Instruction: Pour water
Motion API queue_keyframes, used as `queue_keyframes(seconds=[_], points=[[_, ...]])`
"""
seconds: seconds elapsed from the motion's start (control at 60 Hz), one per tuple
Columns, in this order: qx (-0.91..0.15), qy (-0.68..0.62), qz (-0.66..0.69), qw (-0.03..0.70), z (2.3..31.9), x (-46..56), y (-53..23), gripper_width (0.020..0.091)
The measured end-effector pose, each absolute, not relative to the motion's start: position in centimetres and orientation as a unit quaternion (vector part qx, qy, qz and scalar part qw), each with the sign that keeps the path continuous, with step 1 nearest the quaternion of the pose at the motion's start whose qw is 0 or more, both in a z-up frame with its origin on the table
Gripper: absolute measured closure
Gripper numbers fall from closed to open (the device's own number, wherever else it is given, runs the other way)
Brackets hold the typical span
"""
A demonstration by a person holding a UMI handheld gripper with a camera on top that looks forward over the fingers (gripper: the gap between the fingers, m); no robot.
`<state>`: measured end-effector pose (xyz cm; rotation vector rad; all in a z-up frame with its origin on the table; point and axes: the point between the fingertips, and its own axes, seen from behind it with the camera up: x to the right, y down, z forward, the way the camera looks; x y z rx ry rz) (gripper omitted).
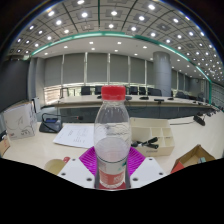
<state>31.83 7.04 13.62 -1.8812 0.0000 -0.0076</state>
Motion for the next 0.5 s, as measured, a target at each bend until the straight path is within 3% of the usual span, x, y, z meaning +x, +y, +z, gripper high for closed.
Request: queue_keyframes(seconds=[0.167,0.283,0.467,0.5], points=[[-0.820,0.004,-0.007,0.572,8.2,32.0,7.3,0.0757],[-0.811,0.003,-0.010,0.585,7.9,31.9,7.7,0.0743],[-0.823,0.022,-0.010,0.568,7.4,31.9,6.3,0.0535],[-0.832,0.024,-0.001,0.554,7.1,31.6,5.9,0.0423]])
